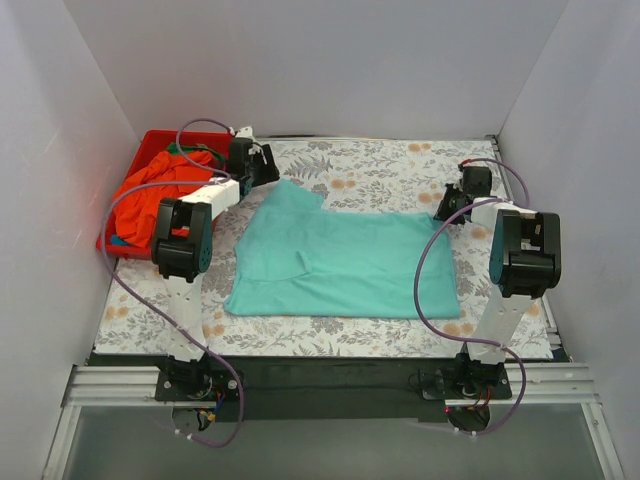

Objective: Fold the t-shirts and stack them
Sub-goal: Fold the tshirt

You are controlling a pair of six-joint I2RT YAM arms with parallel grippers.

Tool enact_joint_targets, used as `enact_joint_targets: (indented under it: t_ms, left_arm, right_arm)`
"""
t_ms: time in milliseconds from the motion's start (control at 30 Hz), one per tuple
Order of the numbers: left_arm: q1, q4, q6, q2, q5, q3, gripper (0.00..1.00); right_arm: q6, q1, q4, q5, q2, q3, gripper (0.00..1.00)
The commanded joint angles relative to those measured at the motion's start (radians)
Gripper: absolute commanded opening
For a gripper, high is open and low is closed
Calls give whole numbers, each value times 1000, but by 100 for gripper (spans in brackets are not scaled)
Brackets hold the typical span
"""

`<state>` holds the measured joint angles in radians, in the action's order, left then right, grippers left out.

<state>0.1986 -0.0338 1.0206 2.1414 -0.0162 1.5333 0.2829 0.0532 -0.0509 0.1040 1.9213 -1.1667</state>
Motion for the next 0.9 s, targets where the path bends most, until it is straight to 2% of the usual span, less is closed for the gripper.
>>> enact_joint_targets:
  t_ms: [0,233,533,767,867]
  left_arm:
    - [5,81,-69,60,-33,135,61]
    - [48,204,-157,235,4,375,61]
    - [74,213,-177,236,68,340,56]
    - [81,216,-192,229,101,327,41]
    - [81,219,-191,232,111,326,29]
  right_arm:
    - [-19,5,11,26,-19,2,2]
    - [-22,5,16,45,-1,-1,2]
    - [-25,5,17,49,8,-2,2]
    - [-27,5,20,62,8,-1,2]
    - [-25,5,23,65,7,5,2]
